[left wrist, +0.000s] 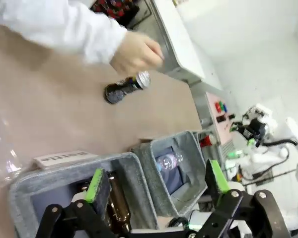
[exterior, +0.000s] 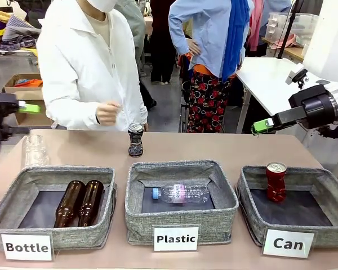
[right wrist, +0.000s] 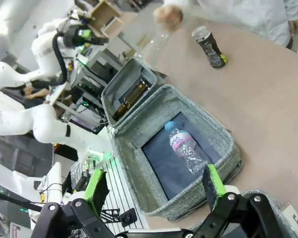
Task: Sort the can waste into the basket.
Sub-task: Pick up the can waste from the table and place it in the right Fabric basket.
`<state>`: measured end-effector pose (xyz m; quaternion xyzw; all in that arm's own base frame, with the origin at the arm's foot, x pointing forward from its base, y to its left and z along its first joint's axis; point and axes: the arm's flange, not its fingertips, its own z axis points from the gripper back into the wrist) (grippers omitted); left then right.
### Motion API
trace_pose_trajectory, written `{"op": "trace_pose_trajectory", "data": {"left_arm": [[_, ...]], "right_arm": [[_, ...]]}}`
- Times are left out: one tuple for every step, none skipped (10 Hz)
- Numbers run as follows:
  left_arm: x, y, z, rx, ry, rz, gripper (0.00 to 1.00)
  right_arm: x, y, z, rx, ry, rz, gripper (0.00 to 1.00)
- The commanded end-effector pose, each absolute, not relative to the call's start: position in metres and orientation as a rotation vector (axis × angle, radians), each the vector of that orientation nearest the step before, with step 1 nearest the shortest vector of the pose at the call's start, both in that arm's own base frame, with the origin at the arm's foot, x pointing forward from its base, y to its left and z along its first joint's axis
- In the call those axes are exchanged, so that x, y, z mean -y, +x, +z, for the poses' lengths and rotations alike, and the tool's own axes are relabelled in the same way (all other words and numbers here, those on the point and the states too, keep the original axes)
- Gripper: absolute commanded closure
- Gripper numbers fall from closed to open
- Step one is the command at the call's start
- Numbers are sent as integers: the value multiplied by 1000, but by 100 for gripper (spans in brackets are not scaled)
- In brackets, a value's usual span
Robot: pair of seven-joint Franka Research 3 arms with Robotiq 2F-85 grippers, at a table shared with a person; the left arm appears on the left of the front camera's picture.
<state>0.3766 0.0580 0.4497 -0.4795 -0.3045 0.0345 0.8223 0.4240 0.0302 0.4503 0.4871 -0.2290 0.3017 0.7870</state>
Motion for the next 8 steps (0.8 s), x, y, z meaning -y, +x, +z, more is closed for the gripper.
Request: {"op": "trace_pose_trajectory", "data": {"left_arm": [[-74,340,438,677,-1050,142,0],[-75,333,436,682,-1047,150,0],[-72,333,440,686,-1036,139,0],[-64,340,448,688,-1029,101,0],[-44,351,457,668,-1002,43,0],[-18,370,464,637,-960,-23,0],[19,397,473,615,-896,-93,0],[48,418,476,623,-798,-117,0]], "right_arm": [[-30,420,451,490,1047,656,0],[-30,420,451,490,1047,656,0],[-30,420,451,490,1047,656,0],[-30,420,451,490,1047,656,0],[-30,420,451,490,1047,656,0],[-30,420,451,490,1047,656,0],[-30,420,451,490,1047,656,0],[-30,420,451,490,1047,656,0]]}}
